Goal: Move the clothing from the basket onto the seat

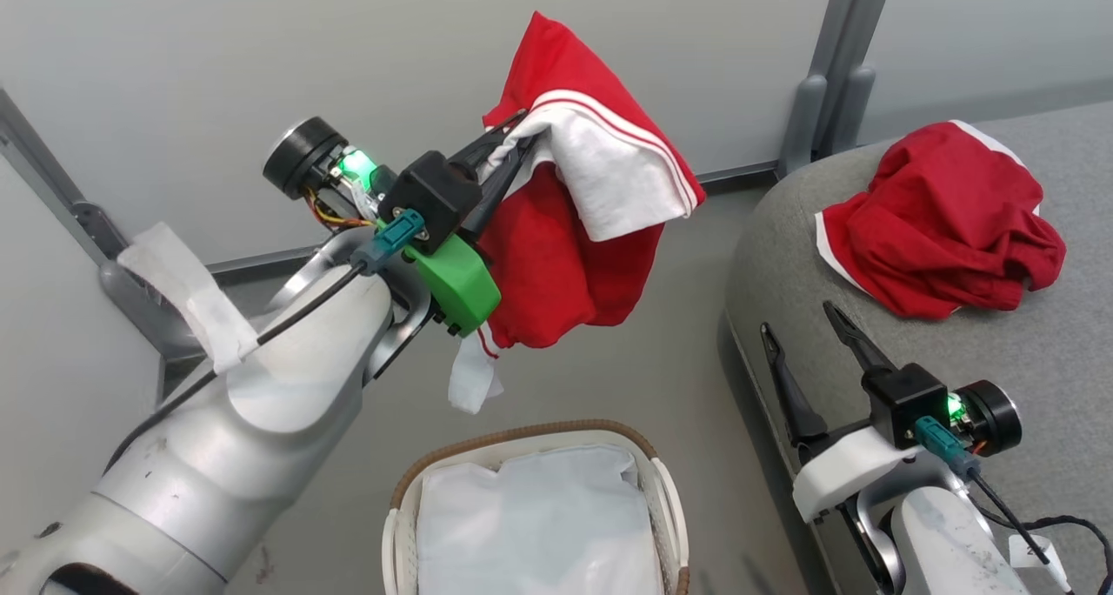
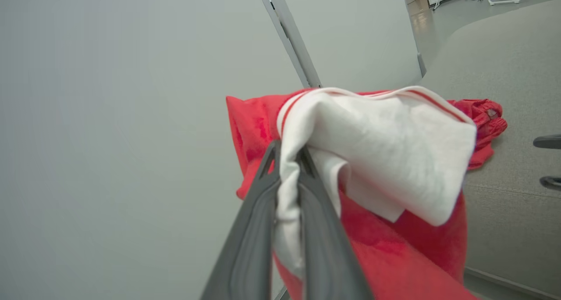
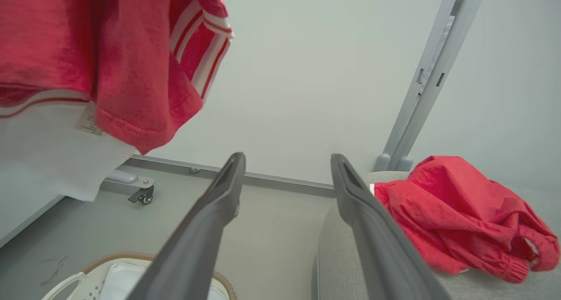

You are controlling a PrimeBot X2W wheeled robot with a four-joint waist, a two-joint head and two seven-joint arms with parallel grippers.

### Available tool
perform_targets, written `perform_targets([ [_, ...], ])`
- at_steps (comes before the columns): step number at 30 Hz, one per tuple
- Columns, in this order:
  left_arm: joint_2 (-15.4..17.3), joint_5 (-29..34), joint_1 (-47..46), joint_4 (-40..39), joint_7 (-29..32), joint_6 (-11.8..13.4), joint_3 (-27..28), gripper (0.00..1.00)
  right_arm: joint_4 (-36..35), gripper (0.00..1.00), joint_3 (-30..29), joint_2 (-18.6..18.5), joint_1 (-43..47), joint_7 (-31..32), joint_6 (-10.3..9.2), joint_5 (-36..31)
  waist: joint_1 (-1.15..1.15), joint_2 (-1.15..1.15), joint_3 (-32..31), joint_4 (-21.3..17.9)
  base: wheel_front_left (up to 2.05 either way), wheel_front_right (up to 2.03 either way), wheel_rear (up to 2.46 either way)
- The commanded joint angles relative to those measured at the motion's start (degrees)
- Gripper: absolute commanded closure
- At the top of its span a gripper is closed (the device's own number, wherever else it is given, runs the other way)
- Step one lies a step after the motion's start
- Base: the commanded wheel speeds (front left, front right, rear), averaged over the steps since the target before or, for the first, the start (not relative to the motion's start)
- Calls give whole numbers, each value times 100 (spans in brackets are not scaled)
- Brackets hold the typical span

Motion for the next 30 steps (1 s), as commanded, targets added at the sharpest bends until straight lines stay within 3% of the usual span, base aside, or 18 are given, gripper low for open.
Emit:
perform_targets([
  [1, 22, -59, -166, -27, -20, -15, -43, 100, 14, 0, 71, -19, 29, -1, -8, 20, 0, 0, -190, 108, 0, 0, 0],
  [7, -82, -200, -502, -21, -20, -15, -203, 100, -66, 0, 527, -20, -149, -1, -8, 184, 0, 0, -300, 153, 0, 0, 0],
  [10, -139, -257, -617, -21, -19, -15, -281, 100, -106, 0, 766, -22, -285, -1, -8, 609, 0, 0, -335, 183, 0, 0, 0],
  [24, -414, -424, -646, -231, -13, -14, -836, 100, 486, 0, 1468, -21, -1358, -1, -8, 715, 0, 0, -377, 495, 0, 0, 0],
  [25, -418, -450, -619, -251, -13, -14, -866, 100, 559, 22, 1500, -21, -1419, -1, -8, 710, 0, 0, -381, 522, 0, 0, 0],
  [26, -412, -476, -600, -259, -13, -14, -888, 100, 593, 64, 1512, -21, -1469, -1, -8, 705, 0, 0, -381, 542, 0, 0, 0],
  [27, -392, -504, -576, -256, -13, -14, -904, 100, 622, 90, 1517, -21, -1515, -1, -8, 721, 0, 0, -382, 560, 0, 0, 0],
  [28, -372, -528, -554, -243, -12, -14, -913, 100, 639, 100, 1515, -23, -1536, -1, -8, 736, 0, 0, -381, 573, 0, 0, 0],
  [30, -331, -574, -513, -203, -12, -14, -903, 100, 641, 100, 1522, -22, -1544, -1, -8, 742, 0, 0, -378, 594, 0, 0, 0],
])
